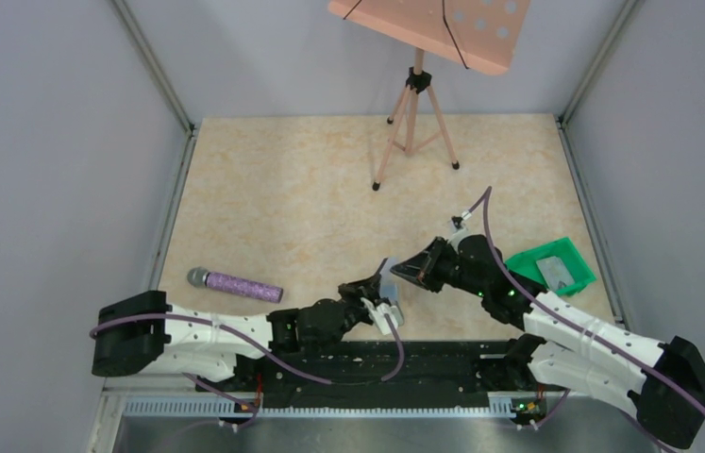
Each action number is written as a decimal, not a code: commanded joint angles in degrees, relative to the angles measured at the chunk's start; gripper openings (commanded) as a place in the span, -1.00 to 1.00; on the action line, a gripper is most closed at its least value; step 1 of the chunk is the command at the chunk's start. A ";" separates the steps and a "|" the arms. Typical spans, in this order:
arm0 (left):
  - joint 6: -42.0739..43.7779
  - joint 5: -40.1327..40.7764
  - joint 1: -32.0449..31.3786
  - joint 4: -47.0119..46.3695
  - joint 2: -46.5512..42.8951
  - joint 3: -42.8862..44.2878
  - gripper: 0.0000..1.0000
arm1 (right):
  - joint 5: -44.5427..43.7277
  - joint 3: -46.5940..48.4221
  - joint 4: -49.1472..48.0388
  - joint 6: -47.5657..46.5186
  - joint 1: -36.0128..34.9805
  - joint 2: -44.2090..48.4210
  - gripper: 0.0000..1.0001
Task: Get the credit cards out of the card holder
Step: Remove the credit card from the card holder.
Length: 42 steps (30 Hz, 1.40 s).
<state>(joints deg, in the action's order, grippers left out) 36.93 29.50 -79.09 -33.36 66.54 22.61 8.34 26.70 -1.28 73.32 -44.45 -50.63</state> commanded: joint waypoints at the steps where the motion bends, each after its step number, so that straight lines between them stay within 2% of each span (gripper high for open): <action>1: -3.17 3.97 -0.19 -4.43 -0.73 -0.36 -1.00 | -0.64 0.45 -2.65 -2.17 0.44 1.83 -1.00; 2: -4.98 4.78 -0.19 -3.64 -1.08 -0.12 -1.00 | -1.14 0.51 -2.61 -3.53 0.49 2.29 -1.00; 3: -6.95 5.73 -0.14 -2.90 -1.30 0.15 -1.00 | -1.63 0.51 -2.48 -5.15 0.62 3.08 -0.92; 6: -12.86 6.92 -0.04 1.84 -2.32 2.02 -1.00 | -3.41 0.42 -2.13 -11.67 0.97 6.39 -0.54; 9: -25.22 4.56 1.39 9.67 -4.74 4.85 -1.00 | -5.09 0.46 -1.21 -20.59 1.02 11.06 -0.33; 13: -46.31 -7.27 8.31 21.62 -9.68 7.99 -1.00 | -5.84 1.57 3.07 -31.11 1.03 14.24 -0.21; 17: -61.25 -20.63 18.01 25.53 -14.28 7.73 -1.00 | -3.94 0.93 3.51 -34.96 1.03 16.09 -0.15; 23: -66.62 -27.44 20.51 32.15 -16.36 11.02 -1.00 | 4.31 0.21 -0.80 -39.56 1.03 16.46 -0.06; 29: -66.91 -37.93 20.84 40.93 -14.48 15.45 -1.00 | 11.75 7.57 4.09 -49.09 1.03 10.66 -0.03; 33: -66.11 -43.41 20.91 42.84 -13.66 17.19 -1.00 | 22.22 10.20 3.46 -52.71 1.03 4.43 -0.06; 37: -65.61 -46.72 21.05 43.78 -13.58 18.18 -1.00 | 31.57 9.42 -3.33 -51.05 1.00 -0.52 -0.19; 42: -65.73 -50.75 21.09 42.36 -14.33 18.02 -1.00 | 35.83 6.30 -10.32 -48.64 1.02 -2.00 -0.24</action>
<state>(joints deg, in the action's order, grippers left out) -28.64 -15.94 -58.26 10.79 53.01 38.46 36.53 34.11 -2.98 24.25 -43.72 -52.31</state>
